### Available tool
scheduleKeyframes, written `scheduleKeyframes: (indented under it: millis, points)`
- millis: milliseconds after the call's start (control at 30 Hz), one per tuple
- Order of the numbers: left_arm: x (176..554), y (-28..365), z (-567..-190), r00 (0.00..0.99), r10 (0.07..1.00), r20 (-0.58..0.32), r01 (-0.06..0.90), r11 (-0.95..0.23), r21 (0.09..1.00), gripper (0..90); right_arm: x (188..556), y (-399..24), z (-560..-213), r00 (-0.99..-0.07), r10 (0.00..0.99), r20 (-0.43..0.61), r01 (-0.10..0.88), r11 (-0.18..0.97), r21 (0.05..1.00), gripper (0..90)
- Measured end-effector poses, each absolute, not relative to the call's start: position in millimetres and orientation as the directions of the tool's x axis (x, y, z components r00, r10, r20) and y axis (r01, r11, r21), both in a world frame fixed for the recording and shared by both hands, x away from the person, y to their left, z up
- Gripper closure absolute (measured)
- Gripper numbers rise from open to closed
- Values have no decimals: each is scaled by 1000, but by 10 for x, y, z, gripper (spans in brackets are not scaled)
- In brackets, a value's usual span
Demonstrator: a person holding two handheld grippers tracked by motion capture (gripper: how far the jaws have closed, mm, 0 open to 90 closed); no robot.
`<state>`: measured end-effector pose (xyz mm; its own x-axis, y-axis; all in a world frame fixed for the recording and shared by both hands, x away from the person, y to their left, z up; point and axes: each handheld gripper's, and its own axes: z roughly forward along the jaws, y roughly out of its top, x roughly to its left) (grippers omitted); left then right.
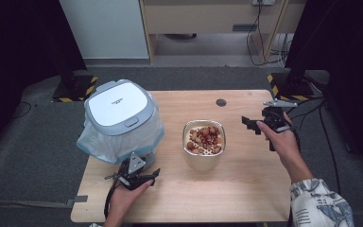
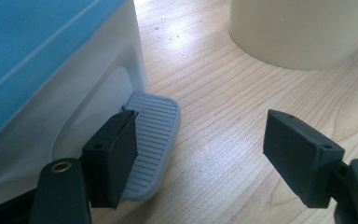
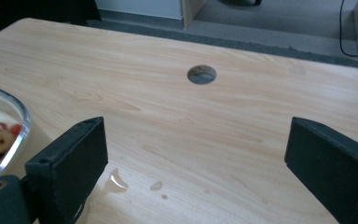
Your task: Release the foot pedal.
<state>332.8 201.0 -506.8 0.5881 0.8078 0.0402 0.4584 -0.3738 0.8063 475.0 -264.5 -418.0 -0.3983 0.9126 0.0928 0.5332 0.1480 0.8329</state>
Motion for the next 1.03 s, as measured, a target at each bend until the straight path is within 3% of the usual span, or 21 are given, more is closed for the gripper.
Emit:
scheduleKeyframes:
  millis: [433,833,1033]
  points:
    - [3331,2013,-5072,588,808,41,459,-375,805,250,4509,-2715,-4694,-353,931,91,590,146,794,61]
    - [3333,2012,-5075,590,807,40,460,-375,805,249,4294,-2623,-5285,-310,948,76,716,180,675,64]
    - [3334,2012,-5073,591,806,43,457,-378,805,250,4231,-2545,-5391,-317,948,0,671,224,707,33]
